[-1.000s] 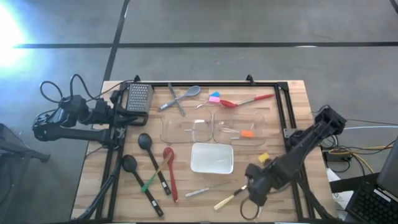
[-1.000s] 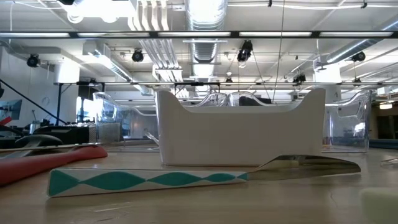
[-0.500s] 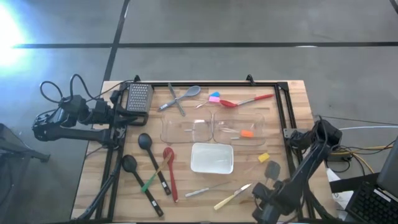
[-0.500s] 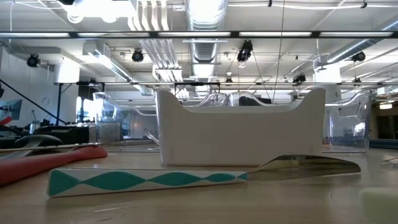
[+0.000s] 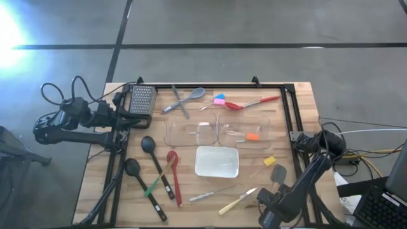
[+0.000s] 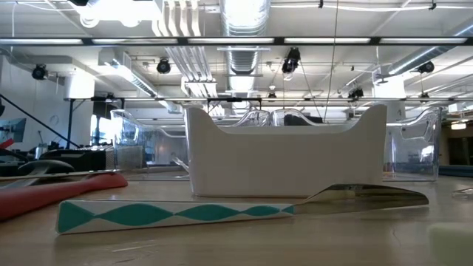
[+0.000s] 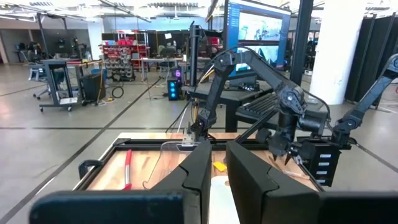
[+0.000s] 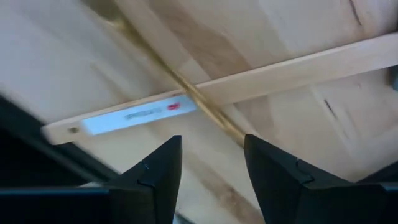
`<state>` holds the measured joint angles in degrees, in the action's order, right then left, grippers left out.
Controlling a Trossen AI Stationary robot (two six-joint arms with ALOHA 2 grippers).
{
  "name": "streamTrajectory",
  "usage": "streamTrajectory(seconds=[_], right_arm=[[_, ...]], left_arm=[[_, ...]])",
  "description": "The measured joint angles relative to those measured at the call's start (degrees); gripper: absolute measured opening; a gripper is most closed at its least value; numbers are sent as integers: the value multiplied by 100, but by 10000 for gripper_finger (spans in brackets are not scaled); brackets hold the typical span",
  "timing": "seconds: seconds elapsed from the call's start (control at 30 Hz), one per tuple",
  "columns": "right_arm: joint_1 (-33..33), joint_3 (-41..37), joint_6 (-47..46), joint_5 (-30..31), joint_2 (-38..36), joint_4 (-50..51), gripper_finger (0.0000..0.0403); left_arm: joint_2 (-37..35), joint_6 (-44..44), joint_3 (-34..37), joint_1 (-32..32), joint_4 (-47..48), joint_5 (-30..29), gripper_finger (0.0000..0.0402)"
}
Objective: Pick & Place Kitchen Items
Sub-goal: Put the gold knife into the white bin
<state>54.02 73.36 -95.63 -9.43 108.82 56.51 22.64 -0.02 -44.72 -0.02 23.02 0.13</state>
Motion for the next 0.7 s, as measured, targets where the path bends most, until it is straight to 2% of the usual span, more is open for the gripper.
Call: streamTrajectory(seconds=[0.23, 0.53, 0.7], right_arm=[[15, -78, 404, -162, 260, -7, 159], [71, -195, 618, -175, 356, -266, 114], [85, -253, 634, -173, 357, -333, 73]], left_arm=[[-1, 1, -1, 0, 0, -1, 58], [-1, 1, -1, 1, 3, -1, 58], [0, 0, 0, -1, 3, 1, 58]])
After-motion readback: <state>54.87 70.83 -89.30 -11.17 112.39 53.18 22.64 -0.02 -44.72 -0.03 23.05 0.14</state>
